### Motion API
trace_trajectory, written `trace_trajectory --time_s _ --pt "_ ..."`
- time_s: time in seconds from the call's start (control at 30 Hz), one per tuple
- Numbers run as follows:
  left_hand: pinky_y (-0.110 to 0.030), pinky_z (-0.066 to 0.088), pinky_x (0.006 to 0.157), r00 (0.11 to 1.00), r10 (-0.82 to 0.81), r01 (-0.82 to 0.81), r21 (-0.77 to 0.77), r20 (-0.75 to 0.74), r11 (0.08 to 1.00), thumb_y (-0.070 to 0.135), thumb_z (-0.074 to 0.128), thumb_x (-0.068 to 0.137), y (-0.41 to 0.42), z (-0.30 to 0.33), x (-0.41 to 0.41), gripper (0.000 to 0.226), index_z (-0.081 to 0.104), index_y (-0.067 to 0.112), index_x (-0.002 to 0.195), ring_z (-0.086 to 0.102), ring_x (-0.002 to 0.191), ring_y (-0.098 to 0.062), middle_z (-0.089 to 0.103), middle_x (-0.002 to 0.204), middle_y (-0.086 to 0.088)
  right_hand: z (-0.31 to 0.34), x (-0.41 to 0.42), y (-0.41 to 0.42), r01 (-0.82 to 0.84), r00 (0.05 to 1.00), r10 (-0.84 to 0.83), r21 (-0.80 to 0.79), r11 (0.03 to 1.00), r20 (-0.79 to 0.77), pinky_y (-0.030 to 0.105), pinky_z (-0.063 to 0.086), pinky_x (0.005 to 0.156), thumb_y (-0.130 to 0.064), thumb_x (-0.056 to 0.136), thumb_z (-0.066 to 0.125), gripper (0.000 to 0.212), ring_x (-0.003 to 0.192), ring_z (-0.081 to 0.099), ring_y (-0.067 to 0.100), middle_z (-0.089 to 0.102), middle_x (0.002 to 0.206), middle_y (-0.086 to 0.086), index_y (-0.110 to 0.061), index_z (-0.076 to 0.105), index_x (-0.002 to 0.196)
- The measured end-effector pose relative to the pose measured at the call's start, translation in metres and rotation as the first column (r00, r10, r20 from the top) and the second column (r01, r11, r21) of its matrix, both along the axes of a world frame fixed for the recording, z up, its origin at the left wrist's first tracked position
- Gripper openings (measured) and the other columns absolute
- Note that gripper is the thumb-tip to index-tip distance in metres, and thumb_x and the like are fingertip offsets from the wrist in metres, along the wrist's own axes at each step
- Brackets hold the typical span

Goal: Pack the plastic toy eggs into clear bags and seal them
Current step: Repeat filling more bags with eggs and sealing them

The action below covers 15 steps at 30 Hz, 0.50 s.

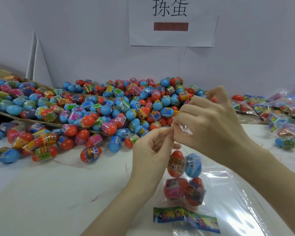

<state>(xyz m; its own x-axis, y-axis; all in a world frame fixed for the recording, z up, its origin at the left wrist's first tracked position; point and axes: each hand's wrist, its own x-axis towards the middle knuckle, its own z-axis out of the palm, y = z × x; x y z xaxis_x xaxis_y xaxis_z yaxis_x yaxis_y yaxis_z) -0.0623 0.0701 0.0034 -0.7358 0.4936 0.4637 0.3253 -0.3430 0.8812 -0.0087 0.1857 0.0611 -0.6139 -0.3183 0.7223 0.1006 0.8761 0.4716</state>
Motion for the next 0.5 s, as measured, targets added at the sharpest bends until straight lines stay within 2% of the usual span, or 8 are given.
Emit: trace_trajectory --time_s 0.13,0.27,0.4,0.43,0.5 --pt "-0.011 0.050 0.057 1.000 0.000 0.000 0.006 0.014 1.000 0.007 0.056 0.087 0.000 -0.001 0.000 0.021 0.065 0.026 0.083 0.068 0.062 -0.003 0.071 0.067 0.014 -0.007 -0.002 -0.001 0.024 0.999 -0.028 -0.127 0.992 -0.029 0.037 0.028 0.077 -0.021 0.077 0.058 0.023 0.059 0.058 0.020 0.061 0.055 -0.002 -0.014 0.063 0.056" --pt "-0.014 0.052 0.059 0.999 0.008 -0.007 -0.008 0.035 1.000 0.003 0.055 0.087 -0.001 -0.003 -0.001 0.026 0.065 0.026 0.083 0.070 0.067 -0.008 0.072 0.074 0.013 -0.004 0.001 0.010 0.062 0.997 -0.074 -0.353 0.933 -0.020 0.035 0.028 0.076 -0.021 0.071 0.063 0.016 0.067 0.060 0.022 0.066 0.061 0.002 -0.010 0.067 0.060" --pt "-0.014 0.052 0.058 0.996 0.017 -0.017 0.011 0.083 1.000 0.004 0.055 0.087 0.000 -0.004 -0.005 0.023 0.065 0.024 0.084 0.070 0.067 -0.008 0.073 0.074 0.013 -0.003 0.010 0.041 0.095 0.988 -0.151 -0.636 0.766 -0.035 0.044 0.041 0.074 -0.015 0.075 0.068 0.011 0.062 0.049 0.020 0.058 0.061 -0.001 -0.006 0.071 0.069" --pt "-0.015 0.052 0.058 0.996 0.027 -0.027 0.005 0.087 1.000 0.004 0.055 0.087 0.000 -0.003 -0.005 0.022 0.065 0.023 0.085 0.070 0.067 -0.008 0.073 0.074 0.013 -0.001 0.015 0.049 0.115 0.982 -0.187 -0.711 0.693 -0.024 0.047 0.044 0.075 -0.015 0.077 0.068 0.011 0.064 0.050 0.019 0.057 0.064 -0.001 -0.005 0.072 0.074" --pt "-0.015 0.053 0.059 0.994 0.034 -0.035 0.001 0.104 0.999 0.004 0.054 0.088 0.000 -0.003 -0.006 0.023 0.065 0.023 0.085 0.070 0.067 -0.008 0.073 0.074 0.013 -0.002 0.025 0.074 0.157 0.962 -0.272 -0.830 0.534 0.007 0.041 0.045 0.078 -0.019 0.081 0.064 0.017 0.071 0.056 0.021 0.063 0.073 0.003 -0.004 0.072 0.085"
